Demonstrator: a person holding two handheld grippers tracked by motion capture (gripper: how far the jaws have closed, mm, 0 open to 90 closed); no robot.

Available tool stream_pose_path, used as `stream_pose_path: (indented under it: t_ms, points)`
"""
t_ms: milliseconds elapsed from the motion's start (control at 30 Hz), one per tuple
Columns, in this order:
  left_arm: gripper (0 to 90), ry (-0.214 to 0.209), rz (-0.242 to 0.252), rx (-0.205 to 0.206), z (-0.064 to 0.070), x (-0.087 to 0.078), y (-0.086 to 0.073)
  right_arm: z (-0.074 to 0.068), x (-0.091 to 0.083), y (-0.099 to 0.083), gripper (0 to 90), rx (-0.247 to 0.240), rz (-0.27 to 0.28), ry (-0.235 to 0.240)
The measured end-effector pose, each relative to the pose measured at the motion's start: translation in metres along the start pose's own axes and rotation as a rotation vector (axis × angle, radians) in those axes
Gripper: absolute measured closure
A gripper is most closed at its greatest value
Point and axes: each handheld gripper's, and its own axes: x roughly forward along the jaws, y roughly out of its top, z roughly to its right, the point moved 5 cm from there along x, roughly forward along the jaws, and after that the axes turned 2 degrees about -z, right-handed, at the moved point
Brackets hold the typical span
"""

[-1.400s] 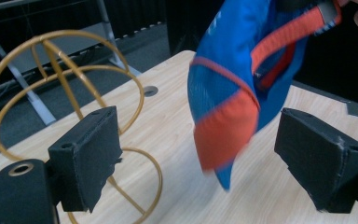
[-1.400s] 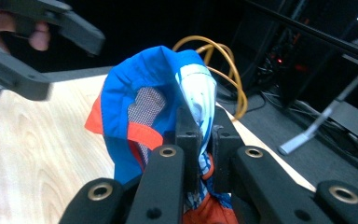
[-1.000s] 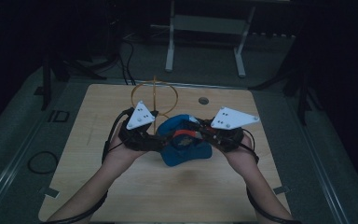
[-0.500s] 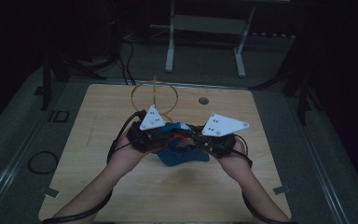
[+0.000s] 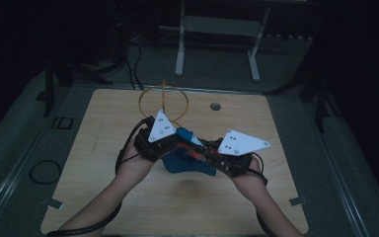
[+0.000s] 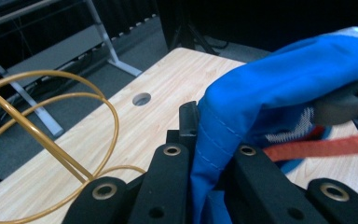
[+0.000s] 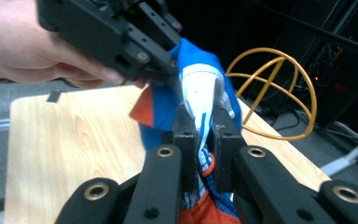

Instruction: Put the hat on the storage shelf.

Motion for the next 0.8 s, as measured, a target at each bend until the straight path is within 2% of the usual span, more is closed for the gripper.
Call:
stream_pose_path:
  t_ms: [133,233,467,500,567,633,733,800]
  points:
    - [89.2,0.001,0.011,0.014,0.002,-0.004,0.003,-0.003,-0.005,-0.001,77.9,0.019,0.016,0.031]
    - [89.2,0.0,0.022,0.01,0.001,-0.006,0.004,-0.007,-0.011,0.001,72.9,0.012,0.034,0.043]
    - [89.1,-0.012,0.058,0.013,-0.002,-0.014,0.001,-0.014,-0.029,0.007,48.1,0.021,0.097,0.087]
    - [89.1,-0.042,0.077,0.014,-0.003,-0.017,0.0,-0.014,-0.032,0.008,45.4,0.022,0.113,0.09]
    - [89.1,-0.038,0.084,0.015,-0.005,-0.02,-0.002,-0.012,-0.039,0.009,41.6,0.01,0.12,0.083]
    - [89.1,-0.057,0.101,0.028,-0.009,-0.023,-0.004,-0.009,-0.044,0.008,38.4,0.008,0.132,0.07]
    - [89.0,-0.132,0.151,0.055,-0.014,-0.03,-0.009,-0.007,-0.045,0.003,40.7,0.003,0.117,0.08]
    - [89.0,-0.164,0.168,0.057,-0.016,-0.033,-0.011,-0.008,-0.044,-0.001,43.1,-0.006,0.105,0.098]
